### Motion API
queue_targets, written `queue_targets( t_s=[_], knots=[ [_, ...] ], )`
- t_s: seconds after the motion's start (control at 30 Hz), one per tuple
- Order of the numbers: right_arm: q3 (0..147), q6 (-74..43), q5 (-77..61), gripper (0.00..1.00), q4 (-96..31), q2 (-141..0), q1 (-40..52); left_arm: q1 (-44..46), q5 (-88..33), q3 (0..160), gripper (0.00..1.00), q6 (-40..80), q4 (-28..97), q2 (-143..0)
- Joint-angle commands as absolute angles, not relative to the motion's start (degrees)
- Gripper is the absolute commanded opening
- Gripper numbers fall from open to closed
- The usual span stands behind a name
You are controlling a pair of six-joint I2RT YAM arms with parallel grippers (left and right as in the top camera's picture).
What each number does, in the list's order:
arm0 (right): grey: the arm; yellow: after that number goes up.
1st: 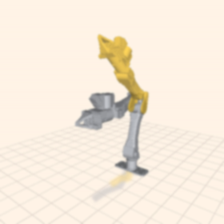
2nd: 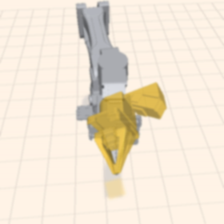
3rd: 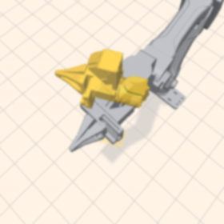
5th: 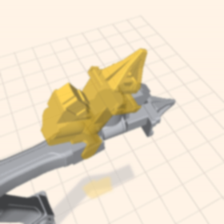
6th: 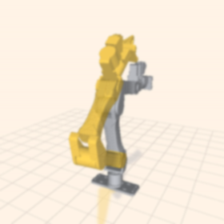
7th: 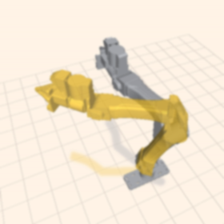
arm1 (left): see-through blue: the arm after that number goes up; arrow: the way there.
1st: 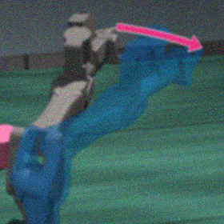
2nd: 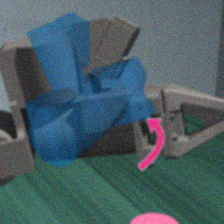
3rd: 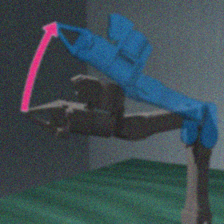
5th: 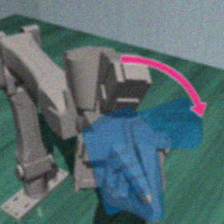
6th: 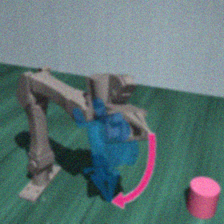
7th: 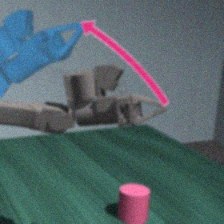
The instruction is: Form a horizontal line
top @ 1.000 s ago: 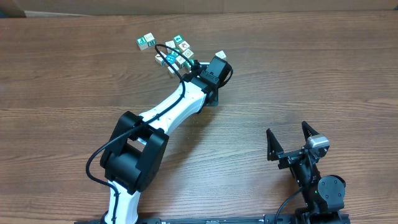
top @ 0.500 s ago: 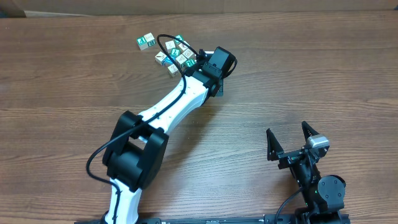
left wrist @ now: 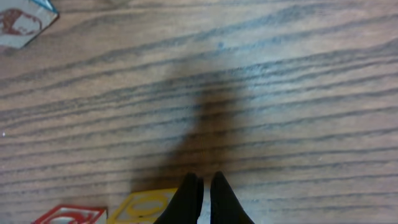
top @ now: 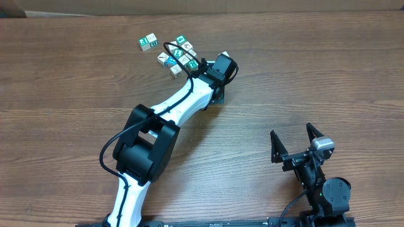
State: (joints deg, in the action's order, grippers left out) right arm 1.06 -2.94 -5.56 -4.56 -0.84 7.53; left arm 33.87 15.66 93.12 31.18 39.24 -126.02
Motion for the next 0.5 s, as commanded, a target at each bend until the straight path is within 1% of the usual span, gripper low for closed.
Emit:
queue_targets(
  t_s=[0.0,0.47],
  knots=[
    [0.5,-2.7,-5.2,1.0,-4.4,-0.2,7.3,33.7,15.6,94.0,0.04,31.7,40.5,-126.2],
    [0.5,-2.7,-5.2,1.0,-4.4,-0.2,7.3,33.6,15.6,94.0,0.04,31.3,40.4,-126.2]
  ],
)
